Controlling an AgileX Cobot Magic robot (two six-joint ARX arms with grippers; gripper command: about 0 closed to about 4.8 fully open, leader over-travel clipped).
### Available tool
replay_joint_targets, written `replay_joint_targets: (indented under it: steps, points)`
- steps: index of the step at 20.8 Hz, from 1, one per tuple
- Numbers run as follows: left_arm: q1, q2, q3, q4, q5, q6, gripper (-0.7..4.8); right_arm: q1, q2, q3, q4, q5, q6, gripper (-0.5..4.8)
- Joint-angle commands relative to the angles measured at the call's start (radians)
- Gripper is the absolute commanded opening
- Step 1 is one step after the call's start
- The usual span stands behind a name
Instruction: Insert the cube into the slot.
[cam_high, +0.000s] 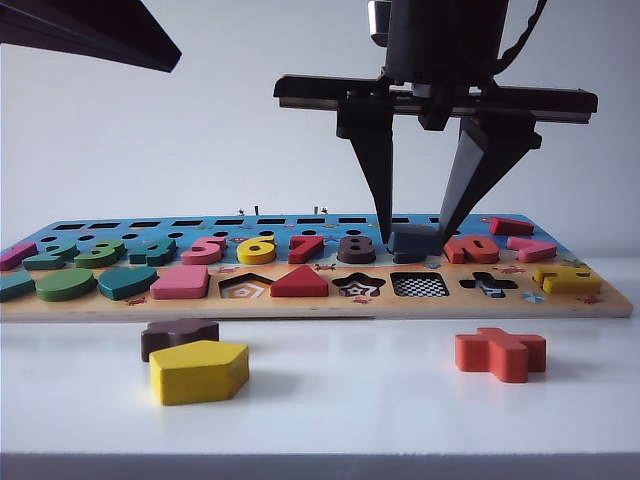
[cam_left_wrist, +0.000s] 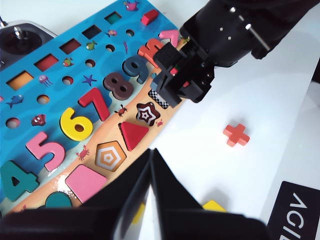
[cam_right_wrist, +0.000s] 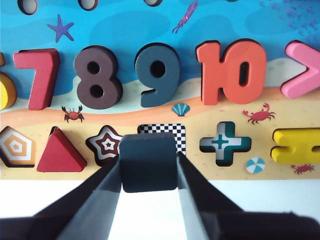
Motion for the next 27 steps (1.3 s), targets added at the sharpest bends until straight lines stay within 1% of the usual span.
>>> replay_joint_targets:
  steps: [1, 6, 27]
  points:
    - [0.000, 0.005, 0.003, 0.015, -0.011, 0.008, 0.17, 0.002, 0.012, 0.002, 0.004, 0.011, 0.010, 0.18]
    - [0.000, 0.005, 0.003, 0.048, -0.013, 0.008, 0.17, 0.000, 0.039, 0.000, 0.006, 0.024, 0.029, 0.18]
    - [0.000, 0.005, 0.003, 0.047, -0.013, 0.008, 0.17, -0.012, 0.073, -0.001, 0.015, 0.035, 0.029, 0.18]
